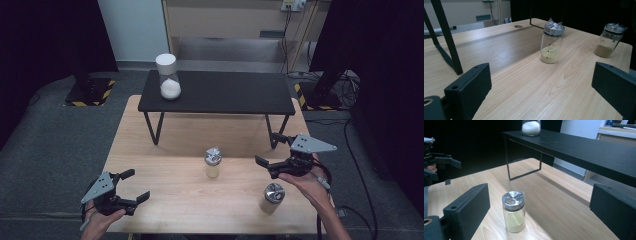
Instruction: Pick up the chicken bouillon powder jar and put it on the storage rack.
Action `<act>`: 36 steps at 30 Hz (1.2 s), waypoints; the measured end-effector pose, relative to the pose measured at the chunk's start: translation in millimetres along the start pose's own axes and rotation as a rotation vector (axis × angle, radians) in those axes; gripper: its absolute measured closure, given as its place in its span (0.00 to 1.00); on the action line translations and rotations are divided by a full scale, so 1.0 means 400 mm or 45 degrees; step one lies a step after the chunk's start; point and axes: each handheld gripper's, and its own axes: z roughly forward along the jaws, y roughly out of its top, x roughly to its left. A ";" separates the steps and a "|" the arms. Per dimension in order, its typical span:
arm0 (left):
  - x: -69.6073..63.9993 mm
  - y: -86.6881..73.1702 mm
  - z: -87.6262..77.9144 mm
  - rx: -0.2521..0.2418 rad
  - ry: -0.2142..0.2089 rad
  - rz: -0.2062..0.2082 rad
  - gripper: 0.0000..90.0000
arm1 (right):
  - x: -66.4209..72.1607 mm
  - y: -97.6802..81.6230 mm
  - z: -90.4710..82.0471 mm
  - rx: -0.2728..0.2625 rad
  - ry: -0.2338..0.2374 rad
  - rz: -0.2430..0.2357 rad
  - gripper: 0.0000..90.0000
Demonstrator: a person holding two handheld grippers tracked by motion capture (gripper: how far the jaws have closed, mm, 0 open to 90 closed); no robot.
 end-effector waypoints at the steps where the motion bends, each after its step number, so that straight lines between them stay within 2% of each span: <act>1: 0.000 0.000 0.000 0.000 0.000 0.000 0.02 | 0.000 0.002 0.004 0.002 0.004 0.002 0.04; 11: 0.000 0.000 -0.001 -0.001 0.000 0.000 0.02 | -0.002 0.015 0.051 0.035 0.032 -0.001 0.04; 24: 0.001 -0.001 -0.001 -0.004 -0.003 -0.002 0.01 | -0.009 0.024 0.150 0.103 0.090 -0.019 0.04; 36: 0.002 -0.002 -0.001 -0.006 -0.005 -0.005 0.01 | -0.019 0.023 0.218 0.163 0.130 -0.043 0.05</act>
